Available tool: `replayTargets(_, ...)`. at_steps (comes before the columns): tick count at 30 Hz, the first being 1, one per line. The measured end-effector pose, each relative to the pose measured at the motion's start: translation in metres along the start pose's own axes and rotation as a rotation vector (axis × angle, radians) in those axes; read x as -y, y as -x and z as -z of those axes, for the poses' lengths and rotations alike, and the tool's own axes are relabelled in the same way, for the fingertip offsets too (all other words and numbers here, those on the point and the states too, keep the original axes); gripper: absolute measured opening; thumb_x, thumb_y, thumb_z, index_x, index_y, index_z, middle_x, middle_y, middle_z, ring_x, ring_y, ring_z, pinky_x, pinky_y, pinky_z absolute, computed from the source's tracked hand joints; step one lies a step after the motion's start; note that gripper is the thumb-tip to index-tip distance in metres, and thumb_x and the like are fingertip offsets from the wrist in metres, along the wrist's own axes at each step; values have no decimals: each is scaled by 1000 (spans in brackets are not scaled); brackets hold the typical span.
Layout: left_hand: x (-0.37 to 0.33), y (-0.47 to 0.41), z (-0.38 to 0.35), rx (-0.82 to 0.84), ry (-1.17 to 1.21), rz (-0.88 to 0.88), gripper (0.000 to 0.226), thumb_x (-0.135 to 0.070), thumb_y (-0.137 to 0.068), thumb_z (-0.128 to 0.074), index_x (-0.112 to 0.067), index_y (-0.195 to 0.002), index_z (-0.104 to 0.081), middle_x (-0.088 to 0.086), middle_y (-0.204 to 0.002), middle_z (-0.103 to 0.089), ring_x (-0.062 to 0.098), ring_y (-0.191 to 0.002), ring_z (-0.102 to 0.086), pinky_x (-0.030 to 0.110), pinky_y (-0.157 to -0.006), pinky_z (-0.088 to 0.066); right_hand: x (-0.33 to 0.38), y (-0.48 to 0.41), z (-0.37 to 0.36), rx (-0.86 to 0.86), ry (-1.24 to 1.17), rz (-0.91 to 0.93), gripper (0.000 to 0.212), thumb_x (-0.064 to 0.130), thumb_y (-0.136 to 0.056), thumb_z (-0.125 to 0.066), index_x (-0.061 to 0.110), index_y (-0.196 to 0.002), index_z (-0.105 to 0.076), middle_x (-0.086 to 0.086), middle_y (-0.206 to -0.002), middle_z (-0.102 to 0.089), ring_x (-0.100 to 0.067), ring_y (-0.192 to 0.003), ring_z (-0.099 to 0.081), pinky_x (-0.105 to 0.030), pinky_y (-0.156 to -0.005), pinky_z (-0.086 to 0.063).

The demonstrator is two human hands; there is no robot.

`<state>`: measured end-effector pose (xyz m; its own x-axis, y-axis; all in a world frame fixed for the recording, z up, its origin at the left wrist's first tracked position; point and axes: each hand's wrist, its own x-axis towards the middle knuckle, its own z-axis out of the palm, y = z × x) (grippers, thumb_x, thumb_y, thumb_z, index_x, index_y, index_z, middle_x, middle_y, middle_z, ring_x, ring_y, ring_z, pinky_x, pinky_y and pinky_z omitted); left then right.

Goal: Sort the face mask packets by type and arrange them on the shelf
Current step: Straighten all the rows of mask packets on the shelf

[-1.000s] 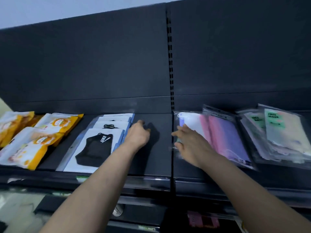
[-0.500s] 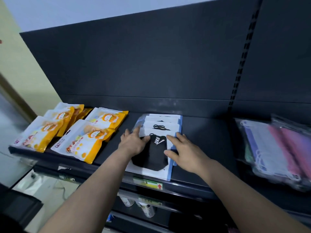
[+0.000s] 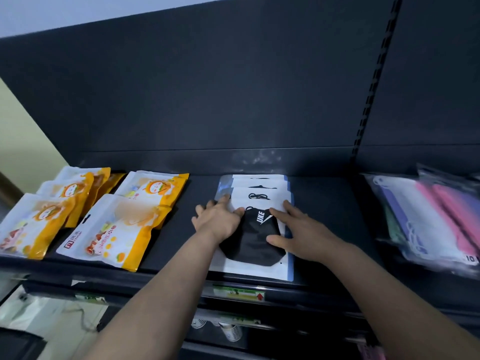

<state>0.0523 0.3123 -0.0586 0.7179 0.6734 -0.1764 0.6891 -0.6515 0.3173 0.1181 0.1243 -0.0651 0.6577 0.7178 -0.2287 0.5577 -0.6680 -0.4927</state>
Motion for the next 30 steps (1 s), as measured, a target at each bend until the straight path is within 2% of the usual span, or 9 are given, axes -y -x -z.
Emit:
replayTargets(4, -7, 1, -1, 11, 27, 2, 61, -63, -91, -40, -40, -145, -26, 2, -150, -37, 34, -137, -25, 46, -107, -25, -7, -1, 4, -1, -9, 11, 74, 60, -86, -52, 45, -148, -14, 11, -160, 7, -20, -148, -7, -36, -119, -16)
replayTargets(9, -15, 4, -2, 27, 45, -7, 61, -62, -90, -42, -39, -145, -28, 1, -149, -39, 32, -136, -25, 43, -106, -27, -10, 2, 11, 5, -6, -15, 74, 54, -87, -56, 42, -148, -16, 9, -160, 6, -20, -148, -9, -36, -119, -17)
replayTargets(15, -26, 7, -5, 52, 43, -11, 61, -60, -90, -42, -39, -146, -27, 3, -148, -39, 33, -136, -26, 44, -106, -26, -18, 10, 14, 5, -8, -22, 75, 55, -87, -55, 42, -148, -14, 9, -160, 7, -15, -147, -11, -35, -117, -21)
replayTargets(18, -28, 8, 0, 65, 79, 1, 60, -58, -91, -43, -41, -146, -26, 4, -148, -40, 32, -136, -26, 45, -107, -26, -19, 13, 16, -14, -20, -13, 74, 54, -88, -54, 41, -149, -14, 7, -160, 7, -18, -148, -5, -37, -118, -18)
replayTargets(21, -28, 11, 3, 29, 132, -28, 55, -53, -94, -44, -41, -145, -29, 3, -150, -37, 32, -137, -26, 45, -107, -26, -16, 18, 14, -82, -25, -3, 70, 52, -92, -48, 38, -150, -11, 3, -160, 9, -26, -147, 7, -42, -120, -9)
replayTargets(23, -25, 13, 6, -3, 140, -44, 53, -48, -96, -41, -37, -147, -29, 2, -153, -34, 32, -138, -25, 46, -107, -27, -8, 17, 13, -159, 55, 53, 63, 47, -96, -42, 33, -151, -15, -2, -161, 5, -26, -147, 9, -44, -120, -4)
replayTargets(25, -17, 13, 10, -36, 143, -32, 52, -42, -99, -38, -32, -148, -27, 2, -155, -32, 32, -138, -25, 47, -107, -28, 8, 14, 10, -167, 109, 138, 56, 41, -99, -40, 27, -150, -22, -2, -161, -1, -21, -148, 6, -43, -120, -3)
replayTargets(30, 24, 19, 25, -141, 116, 38, 54, -34, -98, -41, -23, -149, -29, 9, -155, -32, 37, -139, -24, 47, -111, -27, 44, 1, -2, -117, 197, 312, 45, 30, -101, -38, 20, -145, -35, -2, -158, -20, -20, -148, -6, -42, -118, -10)
